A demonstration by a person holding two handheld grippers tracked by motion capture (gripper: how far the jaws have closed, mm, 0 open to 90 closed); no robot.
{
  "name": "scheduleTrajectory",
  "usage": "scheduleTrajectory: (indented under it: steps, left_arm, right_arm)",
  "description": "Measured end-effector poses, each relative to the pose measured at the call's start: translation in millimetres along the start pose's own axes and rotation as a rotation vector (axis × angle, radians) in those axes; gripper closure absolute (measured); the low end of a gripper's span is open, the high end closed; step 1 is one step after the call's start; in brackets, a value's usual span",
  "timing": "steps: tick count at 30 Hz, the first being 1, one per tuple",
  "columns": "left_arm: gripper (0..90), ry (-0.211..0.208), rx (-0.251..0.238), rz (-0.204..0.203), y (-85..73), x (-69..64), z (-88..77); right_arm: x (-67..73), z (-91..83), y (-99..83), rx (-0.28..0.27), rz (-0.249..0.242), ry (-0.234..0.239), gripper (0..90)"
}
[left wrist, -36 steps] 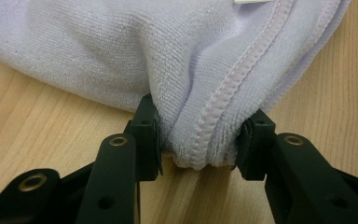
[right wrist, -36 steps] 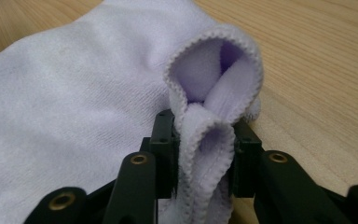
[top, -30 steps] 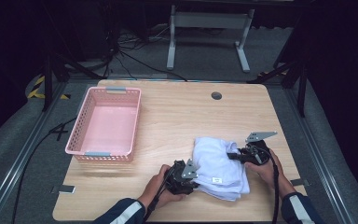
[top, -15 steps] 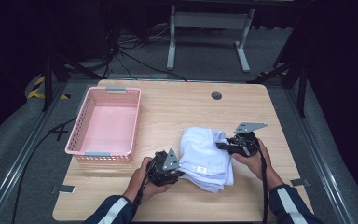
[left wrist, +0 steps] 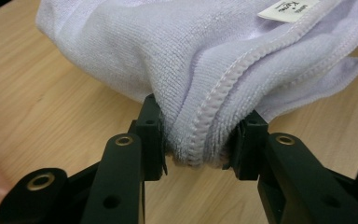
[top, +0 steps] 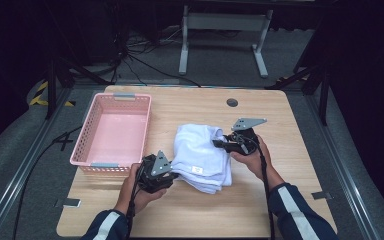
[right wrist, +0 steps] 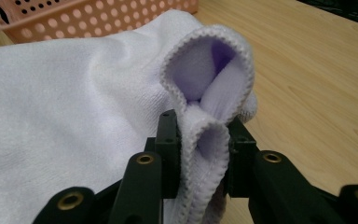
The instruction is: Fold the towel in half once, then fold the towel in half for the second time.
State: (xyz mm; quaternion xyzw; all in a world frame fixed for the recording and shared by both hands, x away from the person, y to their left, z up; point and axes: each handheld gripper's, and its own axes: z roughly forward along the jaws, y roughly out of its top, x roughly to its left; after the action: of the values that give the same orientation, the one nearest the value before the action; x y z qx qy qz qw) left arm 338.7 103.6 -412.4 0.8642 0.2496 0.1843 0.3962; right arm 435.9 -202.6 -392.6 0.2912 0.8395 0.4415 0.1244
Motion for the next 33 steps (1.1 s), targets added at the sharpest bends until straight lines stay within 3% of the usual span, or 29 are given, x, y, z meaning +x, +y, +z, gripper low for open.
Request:
scheduleTrajectory:
  steps: [7, 24, 26, 33]
  left_arm:
    - [63.2, 0.066, -0.027, -0.045, -7.4, 14.6, -24.2]
    - [63.1, 0.169, -0.109, -0.130, -23.6, 38.7, -67.7]
    - [63.2, 0.195, -0.122, -0.159, -28.2, 46.8, -76.7]
    - [63.2, 0.248, -0.122, -0.178, -34.6, 57.9, -88.0]
  right_arm:
    - [8.8, 17.1, 28.9, -0.028, -0.031, 0.034, 72.1]
    - [34.2, 50.7, 81.7, -0.062, -0.103, 0.073, 72.1]
    - [40.9, 57.2, 92.0, -0.073, -0.110, 0.086, 72.1]
    - [52.0, 74.4, 108.3, -0.065, -0.125, 0.093, 72.1]
